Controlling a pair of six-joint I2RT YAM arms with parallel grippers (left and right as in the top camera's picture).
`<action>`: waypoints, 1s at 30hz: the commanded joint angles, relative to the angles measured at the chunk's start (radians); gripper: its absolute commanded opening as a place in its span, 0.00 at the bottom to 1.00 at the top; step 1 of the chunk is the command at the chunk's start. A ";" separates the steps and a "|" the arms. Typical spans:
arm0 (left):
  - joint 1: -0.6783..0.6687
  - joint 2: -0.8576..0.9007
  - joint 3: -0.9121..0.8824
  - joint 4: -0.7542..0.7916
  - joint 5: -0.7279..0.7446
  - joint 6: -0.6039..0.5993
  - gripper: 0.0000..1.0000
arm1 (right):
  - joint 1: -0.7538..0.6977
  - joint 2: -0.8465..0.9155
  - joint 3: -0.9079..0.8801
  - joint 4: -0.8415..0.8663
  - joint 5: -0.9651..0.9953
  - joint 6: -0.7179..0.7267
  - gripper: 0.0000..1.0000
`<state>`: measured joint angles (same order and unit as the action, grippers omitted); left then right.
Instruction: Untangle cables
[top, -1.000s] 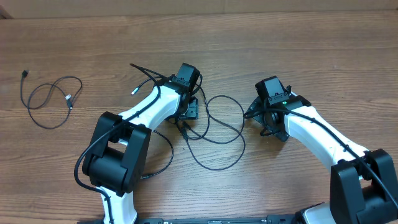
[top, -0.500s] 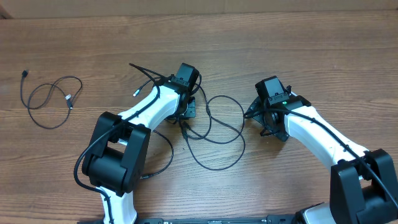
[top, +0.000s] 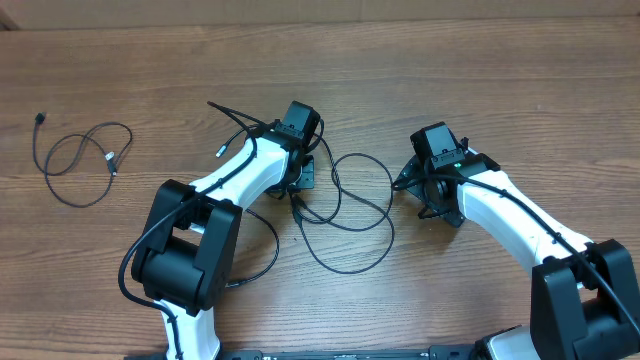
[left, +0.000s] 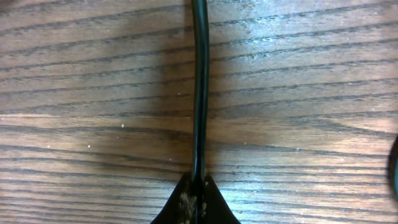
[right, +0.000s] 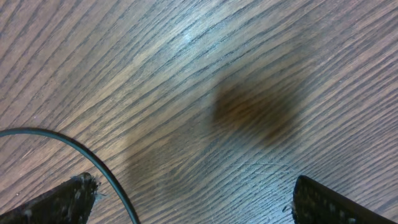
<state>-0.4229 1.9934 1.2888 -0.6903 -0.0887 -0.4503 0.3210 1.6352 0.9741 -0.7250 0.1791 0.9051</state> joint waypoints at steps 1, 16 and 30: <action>0.024 0.015 -0.041 -0.004 0.011 -0.038 0.04 | -0.003 -0.015 -0.005 0.005 -0.001 0.008 1.00; 0.056 0.015 -0.058 -0.019 0.012 -0.066 0.04 | -0.003 -0.015 -0.006 0.005 -0.001 0.008 1.00; 0.056 0.015 -0.042 -0.014 0.019 -0.027 0.04 | -0.003 -0.015 -0.005 0.005 -0.001 0.008 1.00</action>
<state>-0.3725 1.9804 1.2701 -0.6910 -0.0784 -0.4976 0.3210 1.6352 0.9741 -0.7254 0.1795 0.9054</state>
